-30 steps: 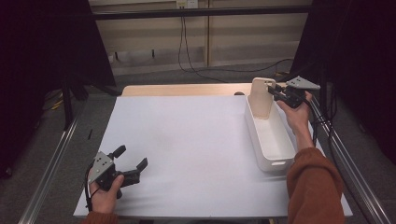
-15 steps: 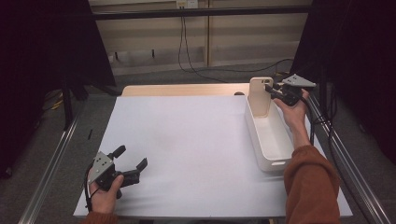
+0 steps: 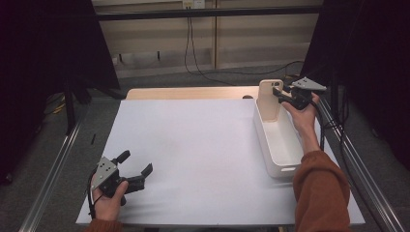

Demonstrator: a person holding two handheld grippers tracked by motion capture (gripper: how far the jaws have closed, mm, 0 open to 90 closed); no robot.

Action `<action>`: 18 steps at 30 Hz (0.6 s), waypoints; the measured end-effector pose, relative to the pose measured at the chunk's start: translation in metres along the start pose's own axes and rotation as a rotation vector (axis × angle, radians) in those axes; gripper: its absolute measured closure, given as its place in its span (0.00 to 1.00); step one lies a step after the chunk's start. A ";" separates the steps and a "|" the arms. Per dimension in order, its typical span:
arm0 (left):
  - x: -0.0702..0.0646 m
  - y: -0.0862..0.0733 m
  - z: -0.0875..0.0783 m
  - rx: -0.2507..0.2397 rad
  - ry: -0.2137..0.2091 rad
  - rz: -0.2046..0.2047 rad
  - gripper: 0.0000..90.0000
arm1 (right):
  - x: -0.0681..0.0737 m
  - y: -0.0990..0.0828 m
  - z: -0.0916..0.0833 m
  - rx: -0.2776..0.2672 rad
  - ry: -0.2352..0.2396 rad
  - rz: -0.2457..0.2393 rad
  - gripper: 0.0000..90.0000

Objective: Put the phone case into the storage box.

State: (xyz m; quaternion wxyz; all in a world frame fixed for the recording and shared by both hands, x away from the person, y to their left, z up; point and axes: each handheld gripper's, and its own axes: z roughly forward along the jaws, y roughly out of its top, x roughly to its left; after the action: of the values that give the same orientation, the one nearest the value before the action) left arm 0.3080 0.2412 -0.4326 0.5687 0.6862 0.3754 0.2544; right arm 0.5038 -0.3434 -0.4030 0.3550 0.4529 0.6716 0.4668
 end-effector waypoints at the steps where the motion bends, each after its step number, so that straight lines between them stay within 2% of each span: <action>1: 0.000 0.000 0.000 -0.001 0.001 -0.001 0.04 | 0.000 0.000 0.000 0.000 -0.001 0.006 0.58; 4: 0.000 0.000 0.000 0.000 0.000 0.000 0.04 | 0.000 0.000 -0.002 -0.005 -0.004 0.010 0.54; 18: 0.001 0.001 0.000 -0.011 0.009 -0.013 0.04 | 0.006 0.004 -0.008 0.000 0.009 0.036 0.15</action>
State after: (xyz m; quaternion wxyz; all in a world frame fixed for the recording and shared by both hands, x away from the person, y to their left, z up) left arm 0.3084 0.2417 -0.4317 0.5726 0.6794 0.3810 0.2557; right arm 0.4958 -0.3396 -0.3969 0.3437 0.4628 0.6650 0.4749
